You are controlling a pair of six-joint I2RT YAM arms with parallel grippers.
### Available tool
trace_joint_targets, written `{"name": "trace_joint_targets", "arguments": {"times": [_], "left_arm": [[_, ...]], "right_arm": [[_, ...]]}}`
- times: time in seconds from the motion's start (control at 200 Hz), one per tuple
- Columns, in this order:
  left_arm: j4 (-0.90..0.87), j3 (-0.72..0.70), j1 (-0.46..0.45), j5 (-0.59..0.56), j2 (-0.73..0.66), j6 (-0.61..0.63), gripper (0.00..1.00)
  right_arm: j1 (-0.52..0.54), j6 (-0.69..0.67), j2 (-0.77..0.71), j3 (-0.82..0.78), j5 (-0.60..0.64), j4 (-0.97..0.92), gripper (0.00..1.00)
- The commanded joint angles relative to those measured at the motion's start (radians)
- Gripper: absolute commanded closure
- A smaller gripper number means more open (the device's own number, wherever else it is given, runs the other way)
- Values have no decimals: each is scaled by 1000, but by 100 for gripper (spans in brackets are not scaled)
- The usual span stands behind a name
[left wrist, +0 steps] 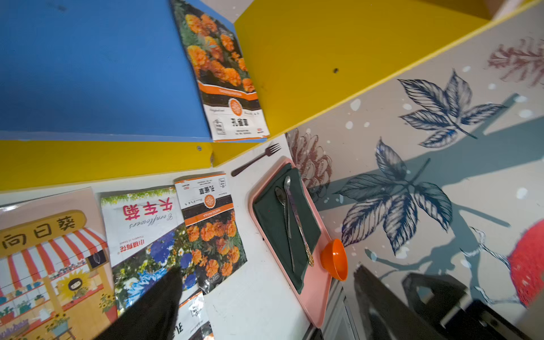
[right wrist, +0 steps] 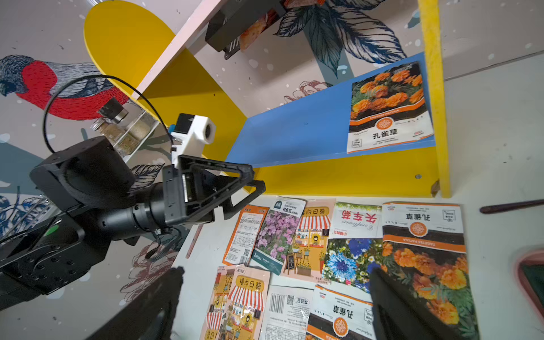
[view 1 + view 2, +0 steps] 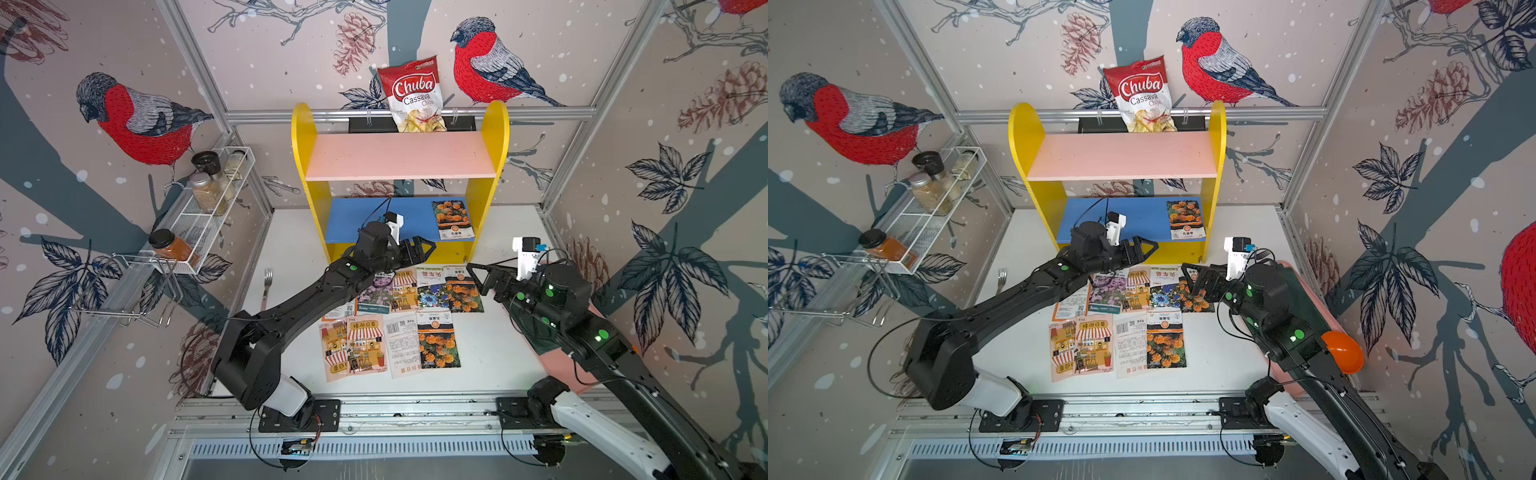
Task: Take the seed bag off the shelf
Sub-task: Pick up the seed packet from the shelf.
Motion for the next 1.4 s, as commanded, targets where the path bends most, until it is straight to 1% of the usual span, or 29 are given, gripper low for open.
{"name": "trace_joint_targets", "arguments": {"times": [0.0,0.085,0.19,0.305,0.345,0.395,0.445,0.635,0.705,0.8,0.885,1.01,1.035,1.181,1.291,1.396], "left_arm": [[44,64,-17,-53,71,-64,12],[38,120,-25,-78,128,-65,15],[36,182,-32,-79,183,-64,18],[28,204,-39,-80,196,-63,19],[21,193,-40,-87,185,-55,17],[2,176,-38,-90,169,-37,9],[-21,160,-38,-91,150,-12,4],[-88,56,-30,-51,39,88,3],[-106,-2,-26,-28,-19,143,3],[-147,-67,-24,9,-109,251,3],[-189,-118,-20,-1,-192,307,3],[-230,-163,-19,-36,-306,329,3],[-232,-194,-19,-37,-325,331,3],[-224,-277,-18,-68,-444,336,3],[-225,-322,-19,-102,-511,331,3],[-230,-345,-18,-115,-543,322,3]], "right_arm": [[-1,-23,-9,5,57,-18,0],[-3,-30,-22,-2,83,-24,0],[-4,-53,-32,-18,97,-8,0],[-6,-81,11,-16,97,12,0],[-6,-89,31,-14,97,21,0],[-7,-98,56,-9,97,35,0],[-6,-107,80,-2,92,51,0],[-7,-144,213,65,96,94,0],[-8,-154,265,87,98,118,0],[-9,-171,343,126,95,137,0],[-12,-190,422,171,92,146,0],[-12,-218,527,231,88,167,0],[-11,-222,562,247,87,168,0],[-12,-253,690,334,103,166,0],[-12,-261,780,404,129,147,0],[-9,-255,861,462,191,132,0]]}}
